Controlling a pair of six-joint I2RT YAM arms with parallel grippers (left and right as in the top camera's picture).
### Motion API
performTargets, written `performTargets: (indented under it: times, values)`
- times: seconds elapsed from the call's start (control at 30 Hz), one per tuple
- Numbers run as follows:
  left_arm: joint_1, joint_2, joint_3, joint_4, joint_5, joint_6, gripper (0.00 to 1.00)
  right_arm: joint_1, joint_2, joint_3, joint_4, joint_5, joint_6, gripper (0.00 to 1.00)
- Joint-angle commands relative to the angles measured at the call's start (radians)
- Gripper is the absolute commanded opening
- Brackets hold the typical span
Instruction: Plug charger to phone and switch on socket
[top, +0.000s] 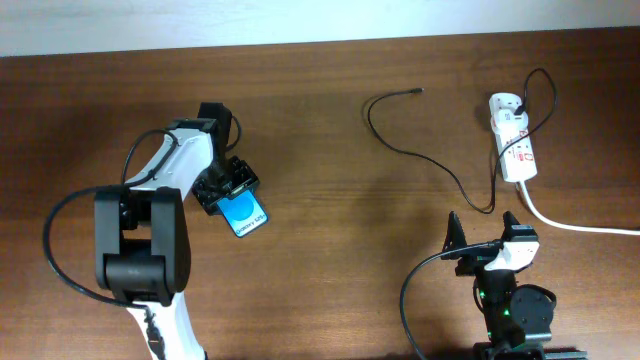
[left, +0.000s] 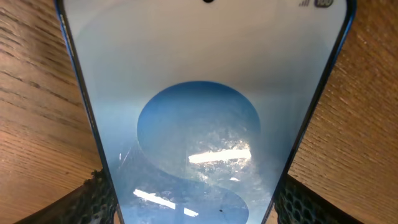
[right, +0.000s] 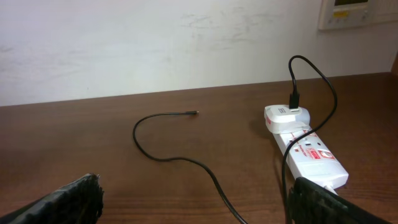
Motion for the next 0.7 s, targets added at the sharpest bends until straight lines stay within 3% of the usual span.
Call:
performTargets:
  times: [0.0,0.3,0.67]
  values:
    - [0.000,0.038,0.045,-0.040,0.033,-0.010,0.63,0.006,-0.007,-0.005,-0.004,-0.012,0.003,0.98]
    - [0.000,0.038,0.164,-0.177,0.041,-0.010,0.62,0.006,-0.007,-0.005,-0.004,-0.012,0.003,0.98]
    - [0.000,0.038,0.235,-0.312,0.323,0.038,0.62,0.006,-0.007,-0.005,-0.004,-0.012,0.003,0.98]
